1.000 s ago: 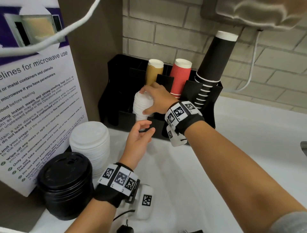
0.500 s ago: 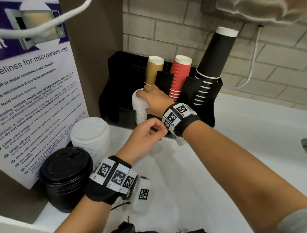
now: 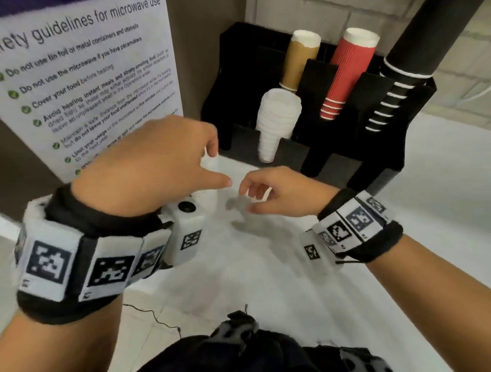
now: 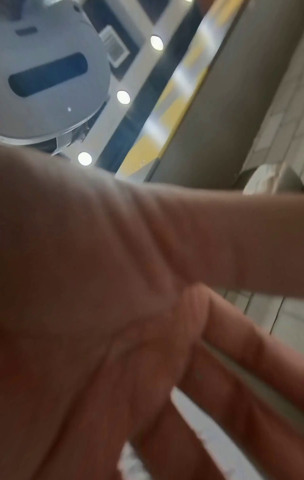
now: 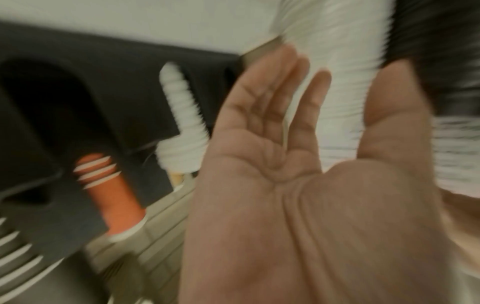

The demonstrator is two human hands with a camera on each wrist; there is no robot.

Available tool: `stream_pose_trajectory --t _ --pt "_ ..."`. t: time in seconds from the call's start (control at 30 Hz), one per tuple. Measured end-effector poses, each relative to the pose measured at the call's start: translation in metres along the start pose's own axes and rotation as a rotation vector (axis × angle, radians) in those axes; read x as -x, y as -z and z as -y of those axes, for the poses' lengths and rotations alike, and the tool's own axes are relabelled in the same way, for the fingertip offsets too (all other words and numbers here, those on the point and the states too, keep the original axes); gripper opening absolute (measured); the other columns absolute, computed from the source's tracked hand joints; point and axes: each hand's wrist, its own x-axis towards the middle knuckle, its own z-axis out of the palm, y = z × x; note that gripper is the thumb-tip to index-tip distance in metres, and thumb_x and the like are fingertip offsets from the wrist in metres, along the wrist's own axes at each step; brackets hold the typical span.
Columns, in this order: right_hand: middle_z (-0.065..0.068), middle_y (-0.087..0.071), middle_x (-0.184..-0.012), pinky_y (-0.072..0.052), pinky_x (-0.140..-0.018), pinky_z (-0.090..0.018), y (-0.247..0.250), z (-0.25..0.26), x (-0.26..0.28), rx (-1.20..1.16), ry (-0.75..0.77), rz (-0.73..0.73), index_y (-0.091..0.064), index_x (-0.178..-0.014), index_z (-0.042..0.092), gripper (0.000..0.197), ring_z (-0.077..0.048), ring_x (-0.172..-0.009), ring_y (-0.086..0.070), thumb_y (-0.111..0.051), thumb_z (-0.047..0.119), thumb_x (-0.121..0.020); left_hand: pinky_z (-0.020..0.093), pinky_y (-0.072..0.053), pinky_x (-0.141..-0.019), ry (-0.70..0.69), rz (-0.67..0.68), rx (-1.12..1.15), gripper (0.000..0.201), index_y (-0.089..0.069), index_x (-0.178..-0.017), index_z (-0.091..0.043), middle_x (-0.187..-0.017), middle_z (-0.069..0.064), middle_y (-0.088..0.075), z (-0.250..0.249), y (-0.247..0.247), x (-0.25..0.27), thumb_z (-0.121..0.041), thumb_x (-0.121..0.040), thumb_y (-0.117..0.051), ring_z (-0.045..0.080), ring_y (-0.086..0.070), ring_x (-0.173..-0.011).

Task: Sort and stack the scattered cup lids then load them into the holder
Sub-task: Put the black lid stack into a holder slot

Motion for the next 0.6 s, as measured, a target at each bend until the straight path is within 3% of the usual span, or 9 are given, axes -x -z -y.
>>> stream_pose_trajectory --t 0.1,0.2,0.27,0.47,0.6 --pt "0.001 -0.06 -0.109 -0.048 -0.081 -0.024 -0.032 0.011 -0.005 -0.001 -0.016 0.214 -0.059 -0.123 0.02 0.04 -0.016 -0.095 -0.059 -0.069 0.03 -0.086 0.034 -0.043 -0.071 0.165 0.04 -0.136 0.062 -0.061 -0.111 -0.021 -0.107 0.002 -0.065 0.019 0.001 0.008 -0.059 -0.065 -0.075 0.023 -0.059 -0.088" --pt "0.0 -0.056 -0.118 -0.041 -0.082 -0.018 -0.056 0.018 -0.012 -0.017 -0.002 0.343 -0.048 -0.137 0.021 0.054 -0.014 -0.102 -0.056 -0.068 0.031 -0.087 0.029 -0.049 -0.059 0.274 0.11 -0.159 0.061 -0.064 -0.107 -0.014 -0.093 0.005 -0.07 0.024 -0.001 0.015 -0.056 -0.065 -0.08 0.018 -0.062 -0.059" --pt "-0.002 -0.055 -0.123 -0.038 -0.082 -0.016 -0.067 0.021 -0.015 -0.022 0.009 0.385 -0.044 -0.14 0.02 0.059 -0.014 -0.105 -0.054 -0.068 0.031 -0.088 0.025 -0.047 -0.052 0.328 0.173 -0.152 0.058 -0.065 -0.105 -0.015 -0.082 0.003 -0.072 0.025 -0.006 0.018 -0.053 -0.066 -0.082 0.014 -0.062 -0.052" --pt "0.002 -0.055 -0.115 -0.036 -0.076 -0.006 -0.071 0.019 -0.017 -0.071 0.015 0.39 -0.049 -0.136 0.021 0.053 -0.009 -0.101 -0.052 -0.068 0.029 -0.087 0.033 -0.045 -0.067 0.324 0.287 -0.293 0.057 -0.063 -0.097 -0.015 -0.081 0.0 -0.061 0.019 -0.016 0.018 -0.06 -0.065 -0.079 0.023 -0.06 -0.079" --pt "0.0 -0.057 -0.117 -0.037 -0.074 -0.001 -0.069 0.015 -0.015 -0.081 0.014 0.37 -0.054 -0.132 0.021 0.047 -0.012 -0.104 -0.055 -0.068 0.028 -0.087 0.035 -0.039 -0.065 0.27 0.328 -0.351 0.047 -0.056 -0.092 -0.015 -0.083 0.0 -0.054 0.007 -0.024 0.02 -0.053 -0.072 -0.077 0.022 -0.052 -0.079"
